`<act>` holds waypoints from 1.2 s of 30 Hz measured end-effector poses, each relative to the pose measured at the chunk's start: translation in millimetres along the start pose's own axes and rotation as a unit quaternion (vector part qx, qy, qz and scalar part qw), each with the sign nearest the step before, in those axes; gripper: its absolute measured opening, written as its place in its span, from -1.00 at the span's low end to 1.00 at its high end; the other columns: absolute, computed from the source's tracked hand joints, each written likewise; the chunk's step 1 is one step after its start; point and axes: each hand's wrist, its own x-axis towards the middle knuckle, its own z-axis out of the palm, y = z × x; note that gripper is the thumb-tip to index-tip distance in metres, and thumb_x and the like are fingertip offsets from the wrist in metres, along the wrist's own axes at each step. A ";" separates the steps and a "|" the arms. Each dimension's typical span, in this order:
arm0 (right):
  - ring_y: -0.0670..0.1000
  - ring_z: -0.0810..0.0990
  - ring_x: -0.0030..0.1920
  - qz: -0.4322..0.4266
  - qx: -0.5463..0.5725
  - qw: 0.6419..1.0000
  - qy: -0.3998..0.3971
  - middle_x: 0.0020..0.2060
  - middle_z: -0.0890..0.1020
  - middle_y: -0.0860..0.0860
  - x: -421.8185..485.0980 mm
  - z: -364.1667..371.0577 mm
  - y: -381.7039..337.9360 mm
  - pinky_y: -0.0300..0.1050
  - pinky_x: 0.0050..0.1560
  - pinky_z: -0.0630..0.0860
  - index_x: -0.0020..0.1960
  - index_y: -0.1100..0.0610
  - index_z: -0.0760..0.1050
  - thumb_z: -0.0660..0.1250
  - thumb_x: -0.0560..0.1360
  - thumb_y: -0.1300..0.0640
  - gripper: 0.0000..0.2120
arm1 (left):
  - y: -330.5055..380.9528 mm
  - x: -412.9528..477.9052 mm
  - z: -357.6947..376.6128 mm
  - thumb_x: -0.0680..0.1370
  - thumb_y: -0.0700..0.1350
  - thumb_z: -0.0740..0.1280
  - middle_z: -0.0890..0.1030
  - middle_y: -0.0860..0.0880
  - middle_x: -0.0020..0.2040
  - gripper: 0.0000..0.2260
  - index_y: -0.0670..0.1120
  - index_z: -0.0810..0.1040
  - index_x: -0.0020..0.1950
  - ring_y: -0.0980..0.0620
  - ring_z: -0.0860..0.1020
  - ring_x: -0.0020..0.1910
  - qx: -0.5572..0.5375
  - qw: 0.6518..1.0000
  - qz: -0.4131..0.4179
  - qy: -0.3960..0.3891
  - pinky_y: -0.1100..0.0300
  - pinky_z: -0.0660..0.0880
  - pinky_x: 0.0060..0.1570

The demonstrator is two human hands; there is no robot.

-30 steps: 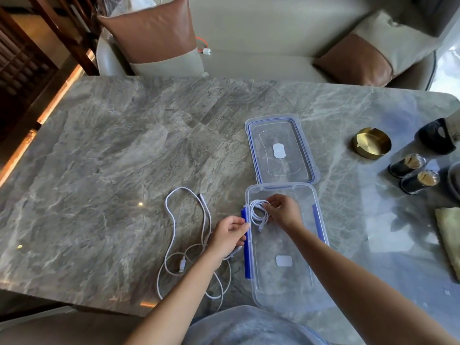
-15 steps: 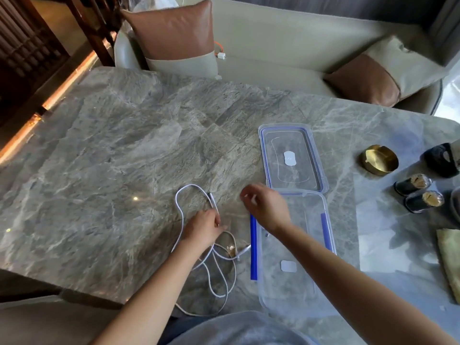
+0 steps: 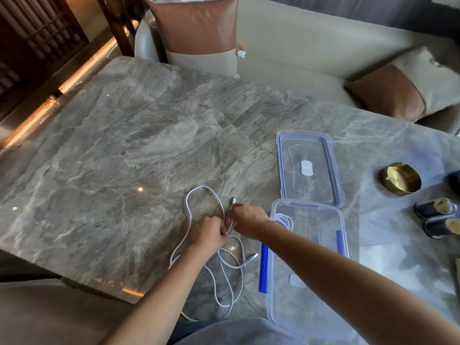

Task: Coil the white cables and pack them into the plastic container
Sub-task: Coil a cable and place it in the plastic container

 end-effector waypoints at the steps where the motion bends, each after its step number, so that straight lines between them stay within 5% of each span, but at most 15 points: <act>1: 0.05 0.56 0.12 -0.003 -0.002 1.000 0.013 0.09 0.57 -0.05 0.2 -0.5 0.4 -0.09 -0.02 0.44 0.04 -0.12 0.56 0.27 0.48 0.15 -0.78 | -2.9 -0.1 -1.8 0.41 -0.05 0.36 0.68 -0.01 -0.05 -0.89 0.03 0.64 -0.11 -0.06 0.62 0.00 -0.023 1.000 0.003 0.008 0.13 0.51 -0.08; 8: 0.11 0.61 0.01 0.018 0.021 0.994 0.102 0.02 0.62 -0.01 -2.4 -18.6 2.4 -0.14 -0.15 0.36 0.00 -0.12 0.57 0.27 0.50 -0.01 -0.87 | -15.8 1.1 -31.8 0.38 -0.08 0.46 0.66 0.06 -0.29 -0.97 0.00 0.65 -0.21 0.15 0.60 -0.29 -0.212 0.972 0.028 0.094 0.24 0.53 -0.20; 12: 0.10 0.60 -0.07 0.047 0.102 0.989 0.099 -0.08 0.65 0.01 -8.6 -37.9 0.3 -0.09 -0.13 0.46 -0.07 -0.06 0.58 0.19 0.51 0.08 -0.82 | -17.5 0.5 -50.1 0.40 -0.16 0.45 0.67 0.06 -0.29 -0.95 -0.04 0.68 -0.17 0.31 0.57 -0.35 -0.277 0.945 0.072 0.159 0.50 0.44 -0.25; 14: 0.03 0.57 -0.24 0.031 0.215 0.973 0.076 -0.27 0.62 0.00 -10.5 -49.5 0.8 -0.09 -0.14 0.52 -0.10 0.08 0.60 0.20 0.49 0.23 -0.80 | -21.3 -2.1 -57.0 0.42 -0.18 0.43 0.67 0.05 -0.29 -0.92 -0.05 0.68 -0.13 0.24 0.60 -0.33 -0.296 0.935 0.086 0.174 0.39 0.49 -0.21; 16: -0.03 0.51 -0.37 0.011 0.330 0.943 0.039 -0.37 0.56 0.00 -14.7 -61.4 -0.2 -0.20 -0.25 0.49 -0.10 0.25 0.59 0.20 0.51 0.33 -0.82 | -27.0 -5.3 -60.4 0.44 -0.23 0.40 0.67 0.03 -0.30 -0.90 -0.07 0.67 -0.11 0.10 0.63 -0.32 -0.325 0.925 0.083 0.177 0.20 0.55 -0.16; 18: -0.11 0.51 -0.42 0.002 0.437 0.899 0.001 -0.34 0.55 0.02 -22.3 -70.0 -1.5 -0.29 -0.29 0.46 -0.16 0.20 0.54 0.20 0.56 0.29 -0.82 | -33.1 -7.9 -60.4 0.46 -0.24 0.37 0.66 0.04 -0.31 -0.86 -0.03 0.66 -0.11 0.01 0.65 -0.30 -0.353 0.915 0.065 0.184 0.10 0.56 -0.12; 24: -0.15 0.50 -0.34 -0.043 0.641 0.764 -0.051 -0.31 0.59 -0.08 -43.6 -70.6 -6.0 -0.29 -0.16 0.47 -0.15 0.05 0.52 0.21 0.58 0.18 -0.83 | -48.5 -25.7 -43.8 0.49 -0.10 0.37 0.66 -0.04 -0.21 -0.87 -0.10 0.67 -0.07 -0.03 0.60 -0.26 -0.246 0.924 0.070 0.283 0.06 0.51 -0.23; 28: -0.18 0.57 -0.35 -0.023 0.707 0.707 -0.004 -0.33 0.65 -0.08 -47.5 -63.0 -17.0 -0.29 -0.15 0.54 -0.15 0.05 0.53 0.25 0.55 0.20 -0.86 | -32.0 -35.1 -32.0 0.48 -0.25 0.37 0.56 -0.03 -0.31 -0.89 -0.20 0.67 -0.06 0.10 0.45 -0.41 -0.276 0.909 0.066 0.305 0.21 0.35 -0.34; 32: -0.16 0.61 -0.36 -0.007 0.700 0.710 0.074 -0.35 0.68 -0.04 -50.0 -54.1 -26.3 -0.31 -0.18 0.56 -0.22 0.07 0.48 0.29 0.51 0.30 -0.81 | -0.3 -44.9 -33.2 0.53 -0.28 0.27 0.61 -0.06 -0.30 -0.80 -0.15 0.61 0.09 0.20 0.48 -0.43 -0.481 0.852 0.021 0.203 0.35 0.45 -0.34; 36: -0.15 0.61 -0.41 -0.016 0.686 0.718 0.113 -0.41 0.67 -0.03 -54.4 -46.0 -34.5 -0.24 -0.17 0.53 -0.25 0.14 0.42 0.26 0.46 0.45 -0.75 | 21.0 -53.7 -42.8 0.56 -0.18 0.26 0.59 0.01 -0.31 -0.84 -0.03 0.62 -0.11 0.17 0.51 -0.40 -0.652 0.746 -0.030 0.135 0.37 0.46 -0.44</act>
